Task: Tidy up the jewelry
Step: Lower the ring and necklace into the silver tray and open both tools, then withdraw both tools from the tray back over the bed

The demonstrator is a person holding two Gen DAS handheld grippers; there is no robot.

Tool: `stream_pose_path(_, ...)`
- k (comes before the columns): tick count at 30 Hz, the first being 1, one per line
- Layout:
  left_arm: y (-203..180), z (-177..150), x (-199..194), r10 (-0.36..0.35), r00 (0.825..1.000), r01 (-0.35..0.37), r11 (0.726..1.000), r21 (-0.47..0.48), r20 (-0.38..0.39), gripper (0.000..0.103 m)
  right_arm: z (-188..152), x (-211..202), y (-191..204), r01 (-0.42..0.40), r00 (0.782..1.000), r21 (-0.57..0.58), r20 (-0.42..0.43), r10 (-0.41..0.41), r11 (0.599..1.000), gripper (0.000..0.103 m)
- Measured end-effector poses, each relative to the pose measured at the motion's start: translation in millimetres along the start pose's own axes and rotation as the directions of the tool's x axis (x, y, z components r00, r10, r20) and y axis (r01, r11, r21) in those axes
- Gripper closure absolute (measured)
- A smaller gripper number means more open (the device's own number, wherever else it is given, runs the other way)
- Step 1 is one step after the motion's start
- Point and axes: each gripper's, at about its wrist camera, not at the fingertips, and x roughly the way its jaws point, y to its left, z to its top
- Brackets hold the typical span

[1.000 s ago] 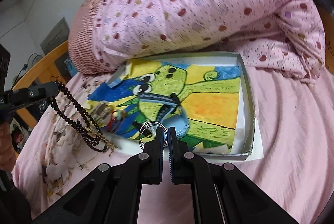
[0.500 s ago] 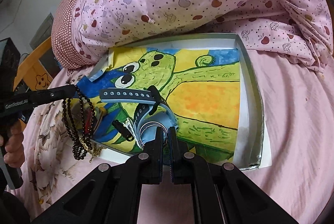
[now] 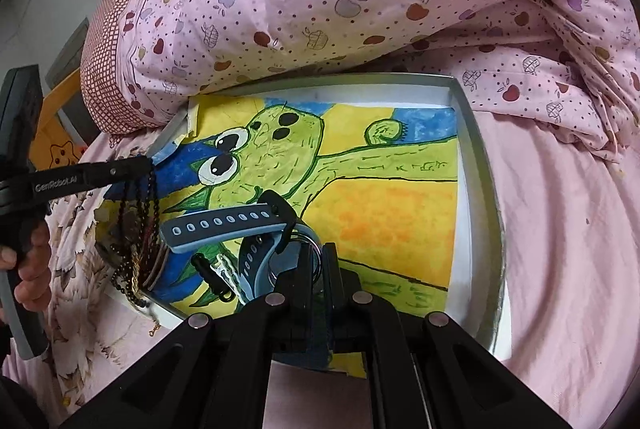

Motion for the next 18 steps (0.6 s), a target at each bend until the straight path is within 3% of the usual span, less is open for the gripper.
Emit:
stream_pose_path(6,4,2,14,0.052,0.998,-0.052,0.999,0.009,-0.018,0.100,-1,3,0,-0.003,1.000,0.002,-0.020,0.003,1.000,0.097)
stream_pose_path(8,9,2,18,0.062,0.997,-0.063,0.998,-0.008,-0.037,0.100,-1,1,-2,-0.016,1.000,0.010,-0.027,0.016,1.000,0.088)
stream_pose_path(10,15,1,19,0.035,0.998,-0.037,0.998,-0.047,-0.047,0.100,-1,-3,-3,-0.017,1.000,0.015,-0.016,0.018,1.000,0.067)
stream_pose_path(12,20,1,16,0.025,0.999,-0.029,0.997,-0.077,-0.047,0.098,-1,-9,-4,-0.010,1.000,0.018,0.000,0.010,1.000,0.063)
stream_pose_path(13,22,0,14,0.018,0.999,-0.022,0.996,-0.092,-0.047,0.095,-1,-11,-4,-0.011,1.000,0.019,0.003,0.011,1.000,0.063)
stream_pose_path(15,23,0,9,0.015,0.999,-0.019,0.994,-0.110,-0.042,0.068,-1,-15,-5,-0.011,1.000,0.025,0.009,0.010,1.000,0.062)
stream_pose_path(18,26,-2,-7,0.004,1.000,-0.002,0.991,-0.131,0.010,0.054,-2,-24,-5,-0.009,1.000,0.031,0.030,0.008,0.999,0.045)
